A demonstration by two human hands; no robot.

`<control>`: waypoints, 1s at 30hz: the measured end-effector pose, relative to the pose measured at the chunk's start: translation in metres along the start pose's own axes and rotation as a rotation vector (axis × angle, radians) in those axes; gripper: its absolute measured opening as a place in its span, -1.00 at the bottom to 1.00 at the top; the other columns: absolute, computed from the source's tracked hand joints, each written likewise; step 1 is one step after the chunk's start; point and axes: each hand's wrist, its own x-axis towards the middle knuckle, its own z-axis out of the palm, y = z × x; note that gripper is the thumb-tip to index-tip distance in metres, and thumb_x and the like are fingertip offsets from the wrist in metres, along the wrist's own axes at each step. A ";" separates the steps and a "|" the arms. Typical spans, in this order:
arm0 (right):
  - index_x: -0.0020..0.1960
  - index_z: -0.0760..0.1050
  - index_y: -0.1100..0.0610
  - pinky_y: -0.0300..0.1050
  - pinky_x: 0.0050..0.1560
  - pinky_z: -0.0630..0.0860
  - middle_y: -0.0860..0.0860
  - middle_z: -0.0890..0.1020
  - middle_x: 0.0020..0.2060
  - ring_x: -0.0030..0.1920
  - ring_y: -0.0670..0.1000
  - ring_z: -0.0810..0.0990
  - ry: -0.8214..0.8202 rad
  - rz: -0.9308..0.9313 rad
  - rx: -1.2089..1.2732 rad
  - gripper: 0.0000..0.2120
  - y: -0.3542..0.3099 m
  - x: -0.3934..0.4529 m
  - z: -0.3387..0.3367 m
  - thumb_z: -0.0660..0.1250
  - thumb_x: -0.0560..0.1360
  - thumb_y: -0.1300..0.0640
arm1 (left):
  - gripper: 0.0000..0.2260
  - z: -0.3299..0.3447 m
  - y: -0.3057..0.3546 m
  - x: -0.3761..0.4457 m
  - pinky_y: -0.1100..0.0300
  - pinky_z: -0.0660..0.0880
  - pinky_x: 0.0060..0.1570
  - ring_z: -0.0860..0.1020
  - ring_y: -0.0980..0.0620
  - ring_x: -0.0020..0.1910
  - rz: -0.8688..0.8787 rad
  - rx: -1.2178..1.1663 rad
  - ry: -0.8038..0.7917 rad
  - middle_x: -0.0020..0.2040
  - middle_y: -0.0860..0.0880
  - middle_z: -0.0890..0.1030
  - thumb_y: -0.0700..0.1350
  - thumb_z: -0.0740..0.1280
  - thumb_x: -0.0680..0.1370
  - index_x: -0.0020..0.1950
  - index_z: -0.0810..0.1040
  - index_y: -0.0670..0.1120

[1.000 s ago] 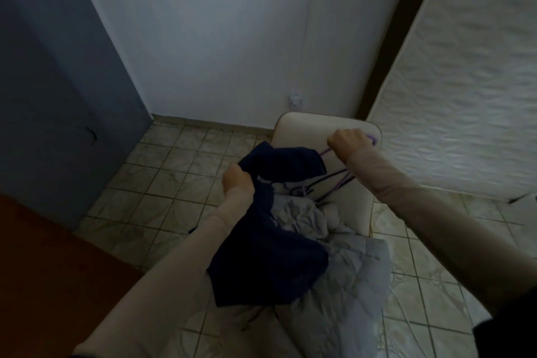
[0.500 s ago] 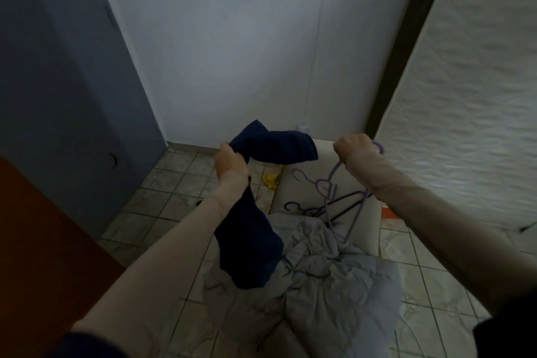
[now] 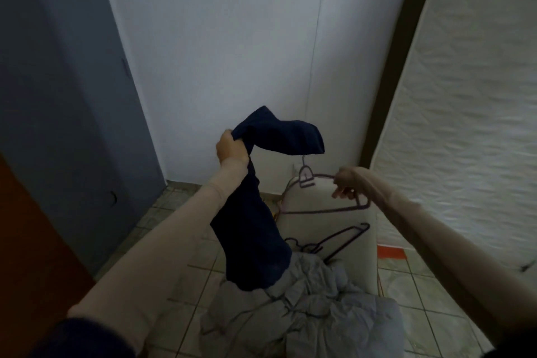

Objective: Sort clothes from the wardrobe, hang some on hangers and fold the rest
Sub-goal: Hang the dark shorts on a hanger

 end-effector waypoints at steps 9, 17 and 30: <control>0.45 0.14 0.31 -0.02 -0.26 0.59 0.19 0.36 0.34 0.16 0.07 0.44 -0.150 -0.182 0.531 -0.25 -0.036 -0.013 0.037 0.46 0.41 0.14 | -0.72 -0.018 0.080 0.023 0.25 0.37 -0.31 0.42 0.03 -0.27 0.084 -0.354 -0.172 -0.28 -0.04 0.46 -0.38 0.04 0.54 -0.15 0.52 -0.20; 0.47 0.02 0.34 0.07 0.30 0.40 0.17 0.39 0.37 0.33 0.15 0.41 -0.069 -0.314 0.725 -0.04 -0.062 -0.008 0.039 0.54 0.31 0.13 | -0.77 -0.044 0.125 0.024 0.07 0.54 -0.10 0.53 -0.06 -0.21 0.017 -0.656 -0.230 -0.15 -0.12 0.57 -0.21 0.10 0.61 -0.10 0.52 -0.13; 0.48 0.05 0.36 0.05 0.18 0.47 0.27 0.33 0.37 0.29 0.22 0.43 -0.026 -0.364 0.907 -0.18 -0.081 -0.018 0.070 0.45 0.42 0.18 | -0.71 -0.062 0.115 0.047 0.09 0.51 0.07 0.52 -0.10 0.02 -0.175 -0.739 -0.062 -0.05 -0.12 0.56 -0.19 0.09 0.63 0.27 0.47 -0.25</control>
